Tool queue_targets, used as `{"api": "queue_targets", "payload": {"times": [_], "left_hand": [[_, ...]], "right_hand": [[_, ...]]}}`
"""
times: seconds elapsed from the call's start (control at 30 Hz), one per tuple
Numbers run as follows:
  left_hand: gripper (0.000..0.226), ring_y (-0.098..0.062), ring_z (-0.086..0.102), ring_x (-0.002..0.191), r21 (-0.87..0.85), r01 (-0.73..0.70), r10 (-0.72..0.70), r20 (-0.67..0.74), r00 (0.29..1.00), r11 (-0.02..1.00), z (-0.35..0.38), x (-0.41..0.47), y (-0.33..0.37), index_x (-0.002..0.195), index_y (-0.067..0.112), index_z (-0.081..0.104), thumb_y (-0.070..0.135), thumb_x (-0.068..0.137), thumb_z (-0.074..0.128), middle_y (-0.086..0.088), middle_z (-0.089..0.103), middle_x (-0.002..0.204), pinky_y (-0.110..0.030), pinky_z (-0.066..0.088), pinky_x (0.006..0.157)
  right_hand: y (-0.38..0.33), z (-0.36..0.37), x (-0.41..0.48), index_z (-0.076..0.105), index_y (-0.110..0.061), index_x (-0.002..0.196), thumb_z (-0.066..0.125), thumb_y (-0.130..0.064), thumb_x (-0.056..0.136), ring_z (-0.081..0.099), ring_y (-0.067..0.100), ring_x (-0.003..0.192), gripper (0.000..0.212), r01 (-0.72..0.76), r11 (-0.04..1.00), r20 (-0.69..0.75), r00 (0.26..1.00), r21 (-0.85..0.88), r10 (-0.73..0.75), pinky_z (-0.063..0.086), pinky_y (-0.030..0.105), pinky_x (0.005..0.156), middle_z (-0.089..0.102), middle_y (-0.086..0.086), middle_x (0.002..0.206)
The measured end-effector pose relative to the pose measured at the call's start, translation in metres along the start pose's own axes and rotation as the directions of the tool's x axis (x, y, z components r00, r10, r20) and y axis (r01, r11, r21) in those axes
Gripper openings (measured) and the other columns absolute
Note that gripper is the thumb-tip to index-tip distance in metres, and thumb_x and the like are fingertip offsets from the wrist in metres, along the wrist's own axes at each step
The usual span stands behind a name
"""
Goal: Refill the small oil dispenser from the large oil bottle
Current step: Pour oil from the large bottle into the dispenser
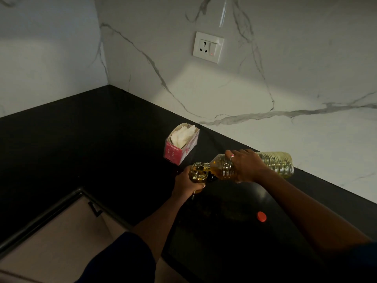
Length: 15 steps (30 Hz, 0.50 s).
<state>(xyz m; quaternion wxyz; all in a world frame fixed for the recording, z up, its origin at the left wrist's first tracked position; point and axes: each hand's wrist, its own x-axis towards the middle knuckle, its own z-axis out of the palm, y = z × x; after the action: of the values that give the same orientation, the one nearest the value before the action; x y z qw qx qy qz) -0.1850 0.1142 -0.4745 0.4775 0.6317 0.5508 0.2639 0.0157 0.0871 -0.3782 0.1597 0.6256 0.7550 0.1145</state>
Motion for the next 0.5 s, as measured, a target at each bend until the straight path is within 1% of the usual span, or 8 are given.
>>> {"api": "queue_targets", "payload": {"times": [0.27, 0.5], "left_hand": [[0.077, -0.019, 0.048, 0.122, -0.003, -0.011, 0.011, 0.002, 1.0, 1.0, 0.0003, 0.0004, -0.0012, 0.132, 0.018, 0.044, 0.016, 0.065, 0.081, -0.003, 0.054, 0.129, -0.031, 0.043, 0.1], [0.078, -0.02, 0.046, 0.125, 0.001, -0.011, 0.011, 0.017, 1.0, 1.0, 0.0005, 0.0016, -0.0018, 0.134, 0.018, 0.041, 0.016, 0.067, 0.08, -0.004, 0.052, 0.132, -0.032, 0.042, 0.101]], "right_hand": [[0.0002, 0.0002, 0.0003, 0.024, -0.018, 0.139, 0.082, -0.044, 0.057, 0.048, 0.026, 0.12, 0.103, -0.002, 1.0, 0.014, 1.0, 0.017, 0.002, 0.035, 0.042, 0.102, 0.048, 0.007, 0.134], [0.0008, 0.0, 0.0011, 0.025, -0.017, 0.138, 0.082, -0.044, 0.056, 0.05, 0.026, 0.118, 0.103, 0.0, 1.0, 0.013, 1.0, -0.005, 0.0, 0.038, 0.042, 0.1, 0.05, 0.007, 0.133]]}}
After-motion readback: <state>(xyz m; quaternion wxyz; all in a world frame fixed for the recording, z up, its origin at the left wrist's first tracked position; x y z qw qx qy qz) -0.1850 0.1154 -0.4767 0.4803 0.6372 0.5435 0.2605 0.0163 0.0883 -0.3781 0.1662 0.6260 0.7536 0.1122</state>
